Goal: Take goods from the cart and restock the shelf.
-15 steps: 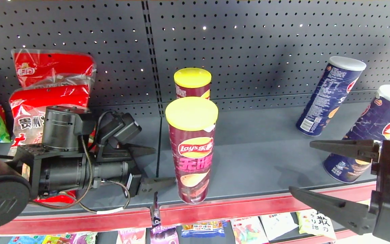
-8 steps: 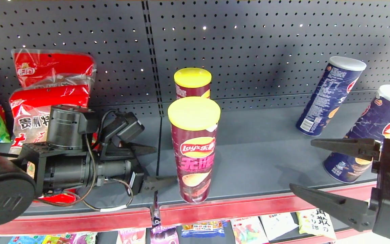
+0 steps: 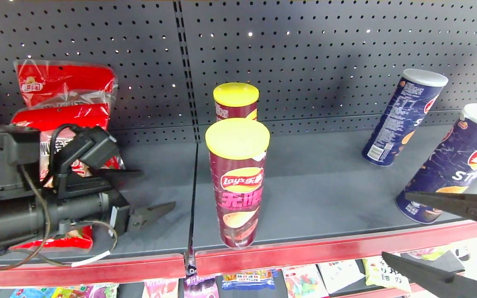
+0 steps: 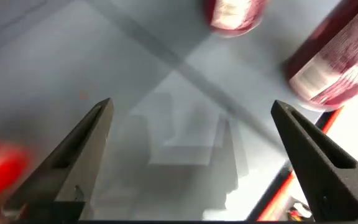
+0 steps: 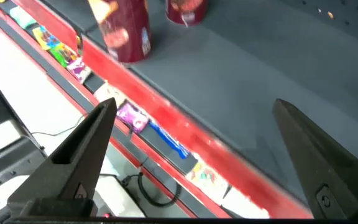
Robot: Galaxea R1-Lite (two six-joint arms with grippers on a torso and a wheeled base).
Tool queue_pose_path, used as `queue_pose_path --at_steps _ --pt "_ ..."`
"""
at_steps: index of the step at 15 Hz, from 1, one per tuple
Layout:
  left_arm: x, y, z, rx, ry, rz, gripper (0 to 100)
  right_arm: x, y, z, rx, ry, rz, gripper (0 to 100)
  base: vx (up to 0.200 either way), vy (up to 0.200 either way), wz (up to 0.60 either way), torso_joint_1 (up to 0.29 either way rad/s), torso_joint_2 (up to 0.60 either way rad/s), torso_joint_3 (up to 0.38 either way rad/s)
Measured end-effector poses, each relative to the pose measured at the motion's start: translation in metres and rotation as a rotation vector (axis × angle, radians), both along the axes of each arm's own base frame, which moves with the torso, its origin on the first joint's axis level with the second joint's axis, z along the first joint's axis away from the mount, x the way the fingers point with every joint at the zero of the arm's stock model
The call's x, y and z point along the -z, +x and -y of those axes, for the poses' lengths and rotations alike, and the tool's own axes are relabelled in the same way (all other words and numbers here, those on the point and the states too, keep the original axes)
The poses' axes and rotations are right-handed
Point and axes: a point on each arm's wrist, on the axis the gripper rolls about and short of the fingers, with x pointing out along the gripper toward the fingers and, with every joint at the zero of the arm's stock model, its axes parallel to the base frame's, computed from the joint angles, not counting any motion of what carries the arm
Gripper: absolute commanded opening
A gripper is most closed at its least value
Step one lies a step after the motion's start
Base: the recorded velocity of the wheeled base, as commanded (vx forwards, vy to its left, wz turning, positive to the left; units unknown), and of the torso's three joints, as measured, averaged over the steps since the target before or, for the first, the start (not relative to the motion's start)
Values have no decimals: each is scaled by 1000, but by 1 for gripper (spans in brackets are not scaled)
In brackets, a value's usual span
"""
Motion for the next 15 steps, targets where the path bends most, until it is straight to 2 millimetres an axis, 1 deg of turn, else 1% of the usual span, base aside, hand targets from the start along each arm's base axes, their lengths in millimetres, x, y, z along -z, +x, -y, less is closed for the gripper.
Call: queue_pose_path --at_steps 1,3,5,6,7,9,10,11,13,15 --pt "-5 -13 -8 -46 11 8 100 4 -6 9 34 3 12 100 0 0 0 0 0 0" --pt "-17 -47 -25 -135 12 15 100 11 -20 31 145 20 51 100 0 0 0 0 0 0" --pt "-21 -89 -42 -247 11 -20 100 21 -36 56 337 14 65 100 0 0 0 0 0 0" --pt "-20 -113 -50 -316 9 -46 100 26 -47 67 449 11 60 100 0 0 0 0 0 0" --pt "-16 -136 -57 -377 12 -74 100 31 -58 75 548 10 53 100 0 0 0 0 0 0" --pt "-2 -178 -69 -488 31 -125 100 42 -79 84 721 9 36 100 0 0 0 0 0 0" --pt "6 -198 -74 -534 35 -150 100 48 -90 85 796 12 26 100 0 0 0 0 0 0" --pt "15 -214 -77 -585 26 -167 100 54 -99 85 832 26 28 100 0 0 0 0 0 0" --pt "32 -239 -78 -718 -16 -154 100 70 -108 83 824 59 54 100 0 0 0 0 0 0" --pt "51 -255 -75 -785 -50 -113 100 87 -113 83 826 71 97 100 0 0 0 0 0 0"
